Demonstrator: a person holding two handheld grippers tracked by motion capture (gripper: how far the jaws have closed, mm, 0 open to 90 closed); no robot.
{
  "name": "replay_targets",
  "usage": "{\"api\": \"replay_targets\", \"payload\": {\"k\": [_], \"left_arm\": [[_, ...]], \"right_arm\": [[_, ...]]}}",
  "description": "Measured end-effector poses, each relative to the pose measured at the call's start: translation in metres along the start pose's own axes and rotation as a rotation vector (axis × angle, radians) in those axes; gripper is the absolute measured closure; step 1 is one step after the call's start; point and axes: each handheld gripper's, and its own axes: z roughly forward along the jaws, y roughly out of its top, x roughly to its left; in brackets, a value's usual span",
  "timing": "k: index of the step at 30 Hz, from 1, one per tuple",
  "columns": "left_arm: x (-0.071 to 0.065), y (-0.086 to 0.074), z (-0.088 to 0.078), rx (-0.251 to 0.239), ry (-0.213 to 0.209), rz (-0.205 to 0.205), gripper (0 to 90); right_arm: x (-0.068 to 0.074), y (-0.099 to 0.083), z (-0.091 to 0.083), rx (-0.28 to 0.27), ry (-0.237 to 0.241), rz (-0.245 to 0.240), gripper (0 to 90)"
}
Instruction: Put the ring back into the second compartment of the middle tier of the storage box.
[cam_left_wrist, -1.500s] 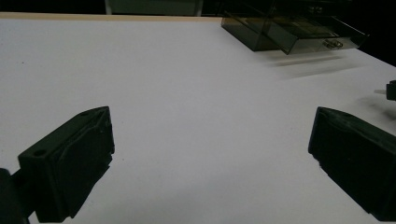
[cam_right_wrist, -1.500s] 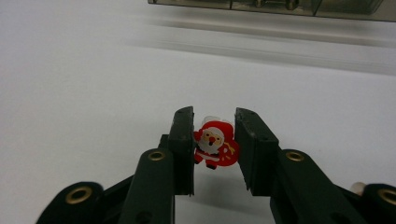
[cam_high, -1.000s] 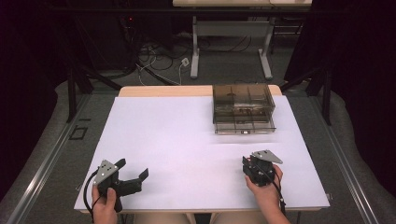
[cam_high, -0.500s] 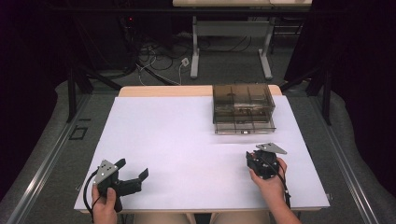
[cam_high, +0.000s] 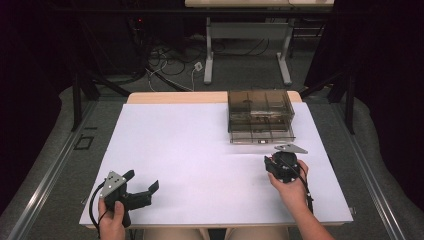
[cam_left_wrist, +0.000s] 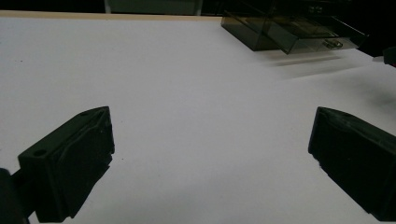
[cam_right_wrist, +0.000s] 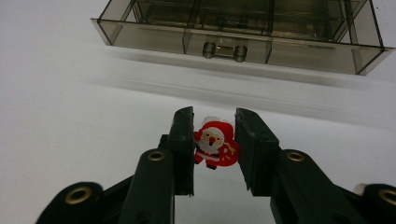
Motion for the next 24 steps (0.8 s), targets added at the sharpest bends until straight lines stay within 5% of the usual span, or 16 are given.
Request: {"api": "replay_targets", "payload": {"k": [24], "left_arm": [[0.0, 0.0, 0.0, 0.0, -0.001, 0.0, 0.4]], "right_arm": [[-0.001, 0.054, 0.0, -0.019, 0.021, -0.008, 68.8]]}}
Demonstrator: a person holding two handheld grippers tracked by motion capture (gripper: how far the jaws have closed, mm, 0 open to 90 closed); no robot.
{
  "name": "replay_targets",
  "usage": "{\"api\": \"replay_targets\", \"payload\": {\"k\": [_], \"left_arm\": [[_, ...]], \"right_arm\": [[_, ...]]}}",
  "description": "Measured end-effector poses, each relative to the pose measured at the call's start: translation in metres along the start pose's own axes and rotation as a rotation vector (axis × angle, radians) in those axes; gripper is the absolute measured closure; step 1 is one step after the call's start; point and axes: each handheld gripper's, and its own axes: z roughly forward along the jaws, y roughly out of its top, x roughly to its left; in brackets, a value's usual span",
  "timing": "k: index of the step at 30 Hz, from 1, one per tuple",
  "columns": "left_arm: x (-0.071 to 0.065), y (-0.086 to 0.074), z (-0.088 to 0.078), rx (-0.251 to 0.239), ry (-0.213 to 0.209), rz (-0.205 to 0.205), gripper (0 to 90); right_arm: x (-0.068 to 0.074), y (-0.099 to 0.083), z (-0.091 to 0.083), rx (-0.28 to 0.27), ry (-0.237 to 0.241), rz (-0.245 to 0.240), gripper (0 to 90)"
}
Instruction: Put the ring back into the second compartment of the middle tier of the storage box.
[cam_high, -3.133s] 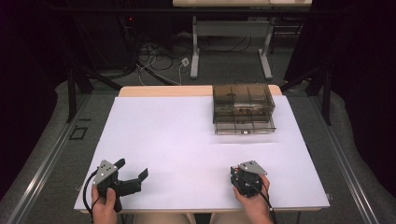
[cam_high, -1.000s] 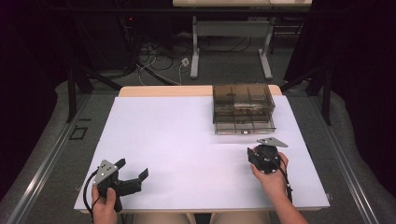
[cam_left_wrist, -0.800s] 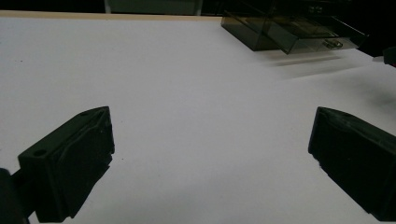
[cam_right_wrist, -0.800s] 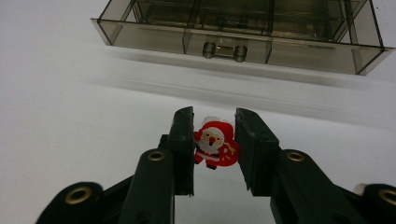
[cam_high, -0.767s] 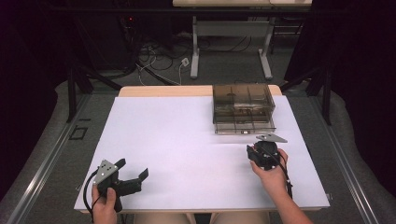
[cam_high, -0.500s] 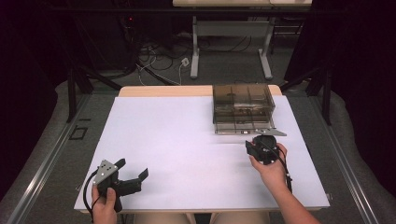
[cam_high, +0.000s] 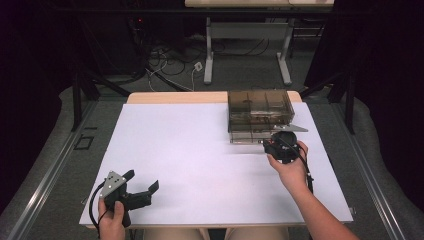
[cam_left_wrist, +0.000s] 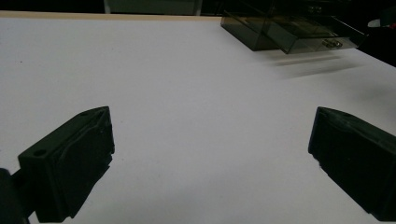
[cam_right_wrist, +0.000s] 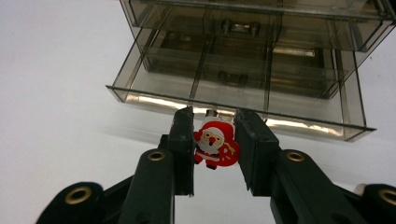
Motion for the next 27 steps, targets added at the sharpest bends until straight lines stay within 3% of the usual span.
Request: {"api": "replay_targets", "payload": {"k": [7, 27], "left_arm": [[0.0, 0.0, 0.0, 0.001, -0.001, 0.001, 0.4], [0.0, 0.0, 0.001, -0.003, -0.001, 0.002, 0.4]], "right_arm": [[-0.001, 0.011, 0.0, -0.008, -0.012, -0.01, 68.7], [-0.014, 0.04, 0.009, 0.0, -0.02, 0.03, 68.8]]}}
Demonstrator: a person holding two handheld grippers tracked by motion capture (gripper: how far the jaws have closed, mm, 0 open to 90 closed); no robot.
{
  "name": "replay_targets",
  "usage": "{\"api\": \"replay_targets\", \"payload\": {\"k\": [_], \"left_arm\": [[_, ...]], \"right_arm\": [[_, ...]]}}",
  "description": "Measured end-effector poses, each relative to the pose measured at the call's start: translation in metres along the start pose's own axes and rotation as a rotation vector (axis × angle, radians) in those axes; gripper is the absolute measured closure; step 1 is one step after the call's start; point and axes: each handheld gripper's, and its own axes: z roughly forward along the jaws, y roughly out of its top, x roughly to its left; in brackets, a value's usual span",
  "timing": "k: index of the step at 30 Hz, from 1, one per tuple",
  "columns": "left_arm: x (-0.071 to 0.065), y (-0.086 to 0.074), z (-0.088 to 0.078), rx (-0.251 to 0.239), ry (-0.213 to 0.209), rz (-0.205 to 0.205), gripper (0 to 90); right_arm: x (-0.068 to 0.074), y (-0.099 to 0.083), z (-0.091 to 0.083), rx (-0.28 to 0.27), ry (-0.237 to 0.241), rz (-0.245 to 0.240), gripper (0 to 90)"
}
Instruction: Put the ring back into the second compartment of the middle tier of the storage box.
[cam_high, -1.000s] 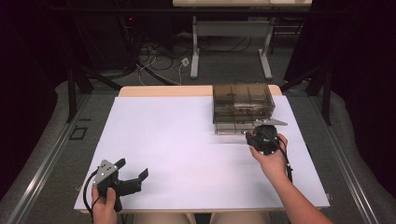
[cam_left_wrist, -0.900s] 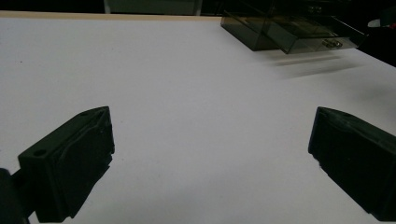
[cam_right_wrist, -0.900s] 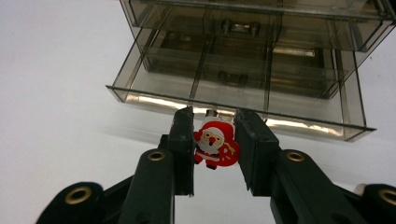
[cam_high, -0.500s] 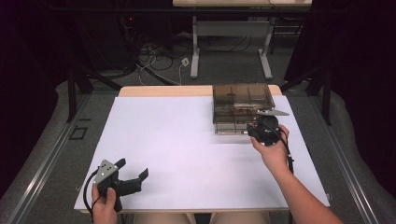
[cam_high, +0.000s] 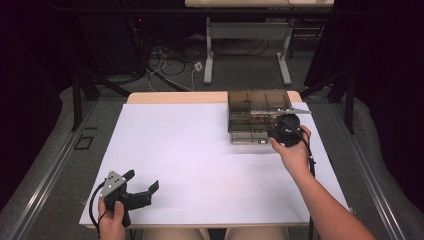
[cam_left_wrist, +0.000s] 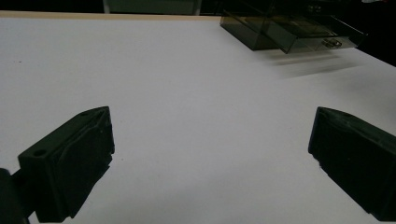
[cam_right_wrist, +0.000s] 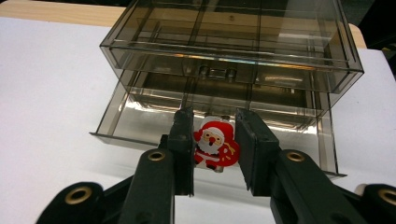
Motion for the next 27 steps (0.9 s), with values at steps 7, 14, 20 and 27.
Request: {"api": "replay_targets", "payload": {"k": [7, 14, 20, 27], "left_arm": [[0.0, 0.0, 0.0, 0.008, -0.004, 0.004, 0.4], [0.0, 0.0, 0.0, 0.001, 0.0, 0.001, 0.4], [0.0, 0.0, 0.0, 0.001, -0.001, 0.001, 0.4], [0.0, 0.0, 0.0, 0.002, -0.002, 0.002, 0.4]], "right_arm": [[0.001, 0.006, 0.007, 0.004, -0.014, -0.002, 68.8], [0.003, 0.01, 0.014, 0.014, -0.017, 0.003, 68.8], [0.003, 0.01, 0.022, 0.015, -0.021, -0.001, 68.7], [0.001, 0.01, 0.031, 0.024, -0.017, 0.0, 68.7]]}}
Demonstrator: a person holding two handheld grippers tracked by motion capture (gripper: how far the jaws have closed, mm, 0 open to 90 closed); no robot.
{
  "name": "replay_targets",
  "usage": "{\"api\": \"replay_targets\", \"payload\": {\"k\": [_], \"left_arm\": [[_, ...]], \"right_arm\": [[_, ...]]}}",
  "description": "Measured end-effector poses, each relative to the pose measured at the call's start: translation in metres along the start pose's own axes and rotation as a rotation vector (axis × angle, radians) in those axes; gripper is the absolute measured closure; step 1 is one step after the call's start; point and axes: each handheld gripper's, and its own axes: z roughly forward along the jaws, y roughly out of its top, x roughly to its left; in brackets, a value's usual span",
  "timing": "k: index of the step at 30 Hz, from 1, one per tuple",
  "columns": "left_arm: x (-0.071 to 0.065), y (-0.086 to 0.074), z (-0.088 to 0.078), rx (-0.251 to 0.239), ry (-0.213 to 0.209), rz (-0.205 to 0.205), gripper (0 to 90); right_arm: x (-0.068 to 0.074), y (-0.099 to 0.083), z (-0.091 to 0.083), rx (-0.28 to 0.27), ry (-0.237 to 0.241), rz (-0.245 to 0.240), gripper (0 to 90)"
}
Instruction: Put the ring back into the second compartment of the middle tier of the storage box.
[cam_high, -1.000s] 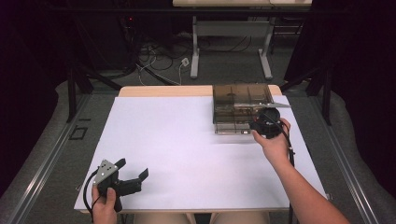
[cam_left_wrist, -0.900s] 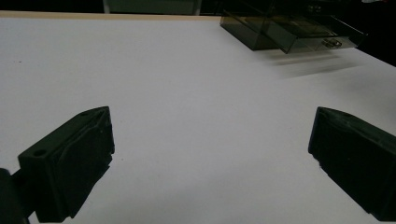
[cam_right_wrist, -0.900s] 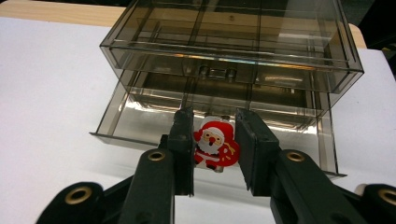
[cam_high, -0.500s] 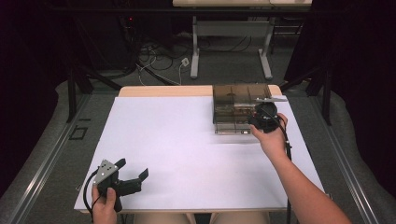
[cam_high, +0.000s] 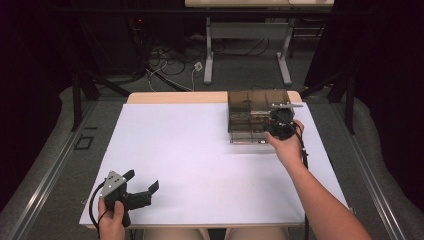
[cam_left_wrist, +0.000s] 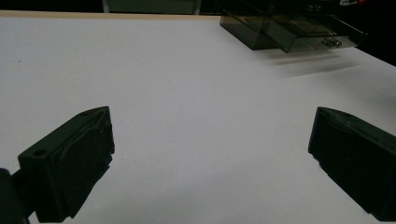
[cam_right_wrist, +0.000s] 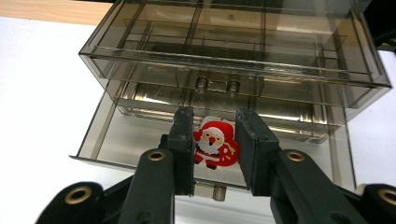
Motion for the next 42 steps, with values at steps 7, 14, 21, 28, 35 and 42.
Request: {"api": "replay_targets", "payload": {"k": [7, 14, 21, 28, 35, 42], "left_arm": [[0.0, 0.0, 0.0, -0.002, -0.001, -0.002, 0.4], [0.0, 0.0, 0.001, -0.001, -0.001, -0.003, 0.4], [0.0, 0.0, 0.0, 0.003, -0.002, -0.003, 0.4], [0.0, 0.0, 0.0, 0.002, -0.003, -0.003, 0.4], [0.001, 0.0, 0.0, 0.002, -0.002, -0.006, 0.5], [0.001, 0.0, 0.0, 0.002, -0.003, -0.009, 0.4]], "right_arm": [[0.002, -0.001, 0.008, 0.006, 0.006, -0.009, 68.7], [0.003, -0.001, 0.015, 0.018, 0.007, -0.02, 68.7], [0.002, -0.003, 0.023, 0.038, 0.011, -0.013, 68.6], [0.0, -0.003, 0.032, 0.073, 0.034, -0.013, 68.6], [0.0, -0.005, 0.04, 0.104, 0.037, 0.0, 68.5], [0.0, -0.006, 0.045, 0.116, 0.041, 0.004, 68.5]]}}
